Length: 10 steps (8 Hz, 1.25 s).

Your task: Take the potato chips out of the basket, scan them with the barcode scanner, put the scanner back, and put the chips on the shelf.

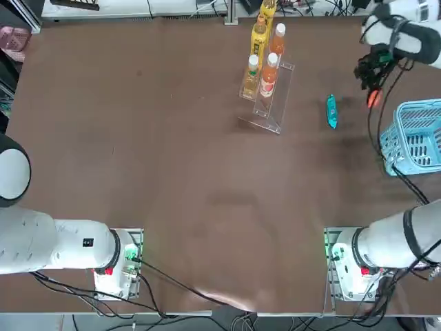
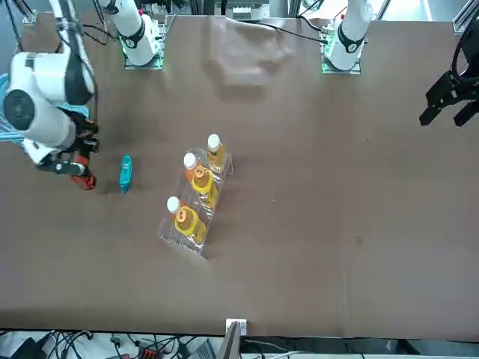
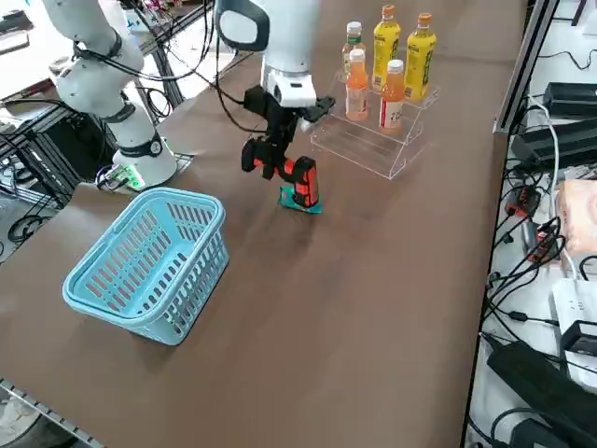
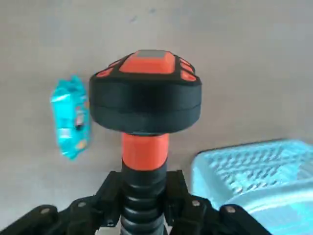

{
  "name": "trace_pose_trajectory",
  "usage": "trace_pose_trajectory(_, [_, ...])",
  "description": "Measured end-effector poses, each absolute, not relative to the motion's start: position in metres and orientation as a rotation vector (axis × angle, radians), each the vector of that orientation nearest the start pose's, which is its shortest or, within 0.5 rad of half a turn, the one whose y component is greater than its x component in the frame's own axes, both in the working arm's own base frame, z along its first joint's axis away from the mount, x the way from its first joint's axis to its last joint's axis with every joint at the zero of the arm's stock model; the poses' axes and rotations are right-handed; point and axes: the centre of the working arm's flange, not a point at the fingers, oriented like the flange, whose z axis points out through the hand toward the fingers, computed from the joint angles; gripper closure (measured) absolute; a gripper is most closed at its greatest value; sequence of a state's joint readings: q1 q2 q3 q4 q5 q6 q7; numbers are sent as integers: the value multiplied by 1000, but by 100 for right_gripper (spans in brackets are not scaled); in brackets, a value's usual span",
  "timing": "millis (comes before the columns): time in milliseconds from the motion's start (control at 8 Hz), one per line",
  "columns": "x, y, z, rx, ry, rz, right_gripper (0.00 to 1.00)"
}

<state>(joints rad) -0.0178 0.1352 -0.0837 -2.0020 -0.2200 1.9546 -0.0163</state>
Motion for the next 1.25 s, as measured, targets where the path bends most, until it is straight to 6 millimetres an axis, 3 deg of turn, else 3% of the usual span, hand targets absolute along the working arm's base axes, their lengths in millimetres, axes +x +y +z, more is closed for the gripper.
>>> trace_pose_trajectory(375, [586, -171, 376, -3285, -260, 330, 59])
trace_pose_trajectory(750, [607, -259, 343, -3279, -376, 283, 59])
trace_pose_trajectory(1000, [608, -298, 310, -3287, -354, 259, 59])
trace_pose_trajectory(1250, [605, -311, 293, -3284, -329, 263, 59])
